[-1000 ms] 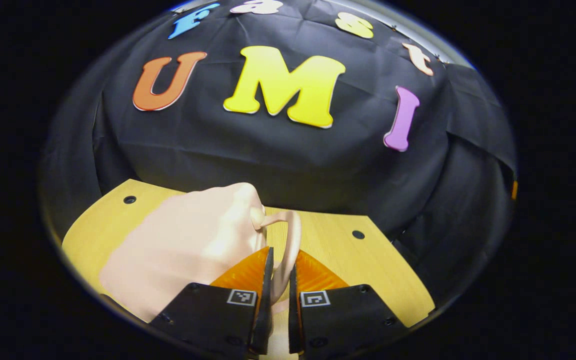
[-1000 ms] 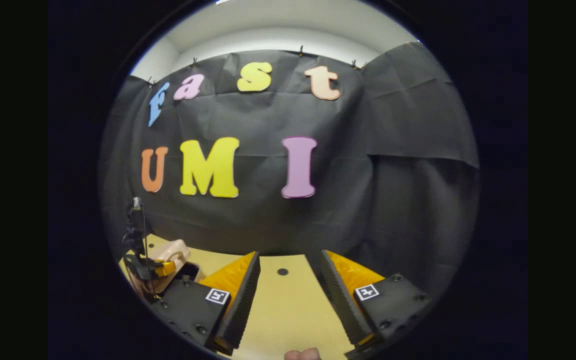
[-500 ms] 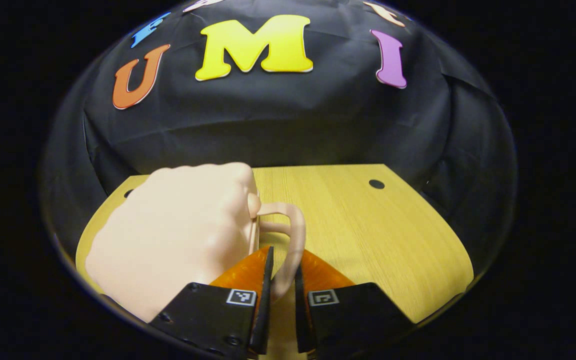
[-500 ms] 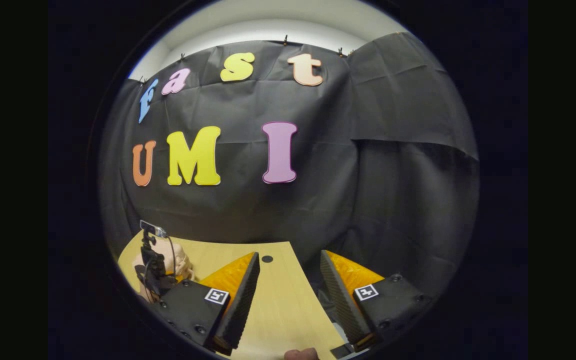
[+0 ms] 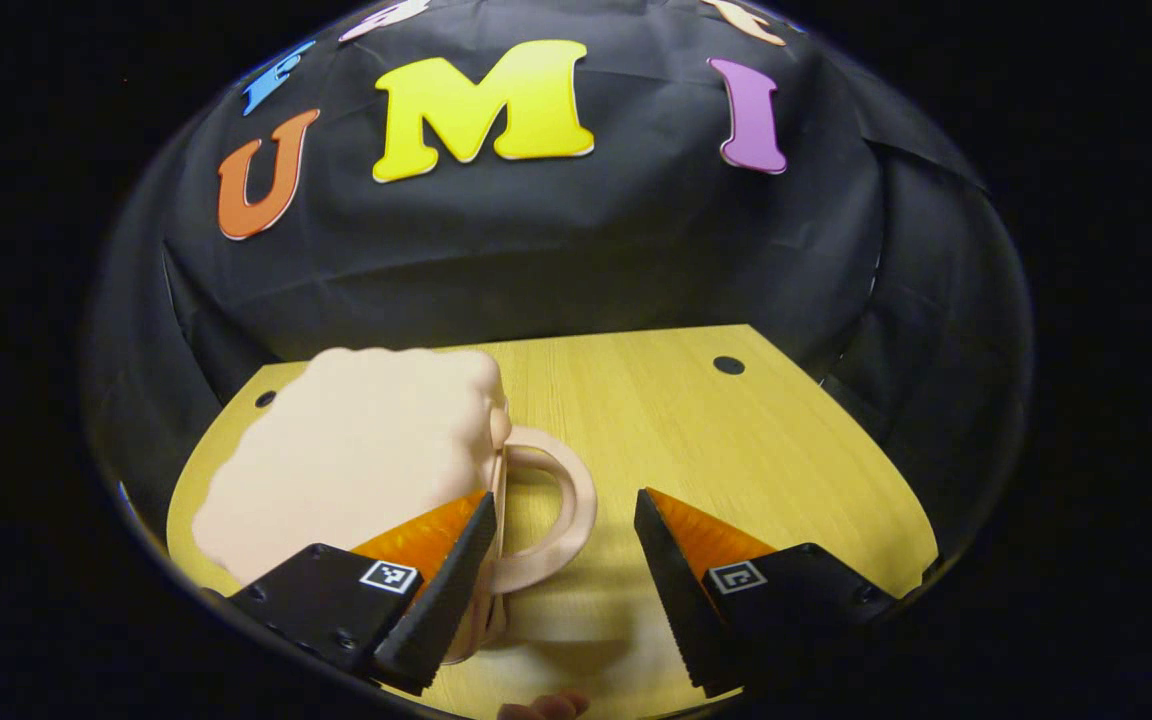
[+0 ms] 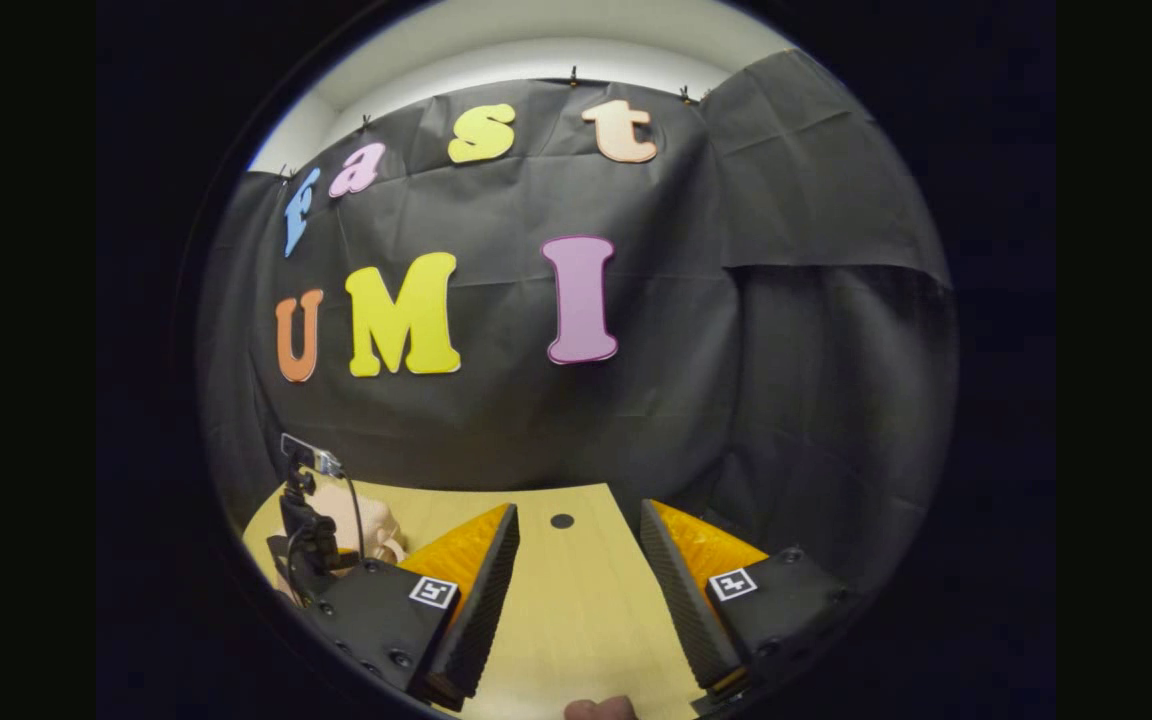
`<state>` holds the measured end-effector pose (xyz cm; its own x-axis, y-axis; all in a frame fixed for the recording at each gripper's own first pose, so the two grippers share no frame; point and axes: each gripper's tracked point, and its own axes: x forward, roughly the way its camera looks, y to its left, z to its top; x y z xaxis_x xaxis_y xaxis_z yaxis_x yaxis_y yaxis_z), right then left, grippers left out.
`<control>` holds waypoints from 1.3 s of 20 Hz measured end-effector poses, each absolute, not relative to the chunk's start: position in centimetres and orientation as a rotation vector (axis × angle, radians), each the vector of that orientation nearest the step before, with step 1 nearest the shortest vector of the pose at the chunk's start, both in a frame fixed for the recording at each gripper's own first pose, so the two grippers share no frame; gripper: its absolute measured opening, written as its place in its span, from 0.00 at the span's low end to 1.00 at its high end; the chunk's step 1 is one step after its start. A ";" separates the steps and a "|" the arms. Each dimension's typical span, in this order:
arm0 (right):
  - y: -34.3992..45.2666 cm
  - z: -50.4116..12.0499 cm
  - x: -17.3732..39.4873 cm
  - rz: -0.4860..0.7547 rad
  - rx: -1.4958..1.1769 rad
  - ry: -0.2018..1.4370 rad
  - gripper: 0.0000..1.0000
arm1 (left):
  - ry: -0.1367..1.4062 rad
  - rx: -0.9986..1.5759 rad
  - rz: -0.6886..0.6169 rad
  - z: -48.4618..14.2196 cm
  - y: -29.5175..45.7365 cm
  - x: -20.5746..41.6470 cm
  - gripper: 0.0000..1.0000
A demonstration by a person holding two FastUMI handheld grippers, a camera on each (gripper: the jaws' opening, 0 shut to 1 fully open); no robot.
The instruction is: First open the suitcase, pack the skin care products into it, and then close the suitcase.
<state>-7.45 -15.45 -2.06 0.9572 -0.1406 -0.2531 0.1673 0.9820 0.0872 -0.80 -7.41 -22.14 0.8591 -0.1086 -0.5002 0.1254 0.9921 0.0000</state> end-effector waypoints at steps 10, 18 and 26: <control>-7.7 3.6 -2.9 -0.030 0.133 0.105 0.68 | 0.051 -0.041 -0.013 -0.3 -0.2 -2.0 0.87; -2.4 7.2 -3.6 -0.019 0.042 -0.046 0.73 | -0.062 -0.070 -0.007 4.3 3.1 -3.3 0.87; -0.9 6.1 -3.1 -0.006 0.051 -0.008 0.73 | -0.054 -0.086 -0.002 4.2 4.2 -3.7 0.87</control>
<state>-3.09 -0.89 6.12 0.9999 -0.0064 0.0081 0.0060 0.9987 0.0510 -3.73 4.16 4.16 0.9985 0.0002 0.0539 0.0044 0.9963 -0.0854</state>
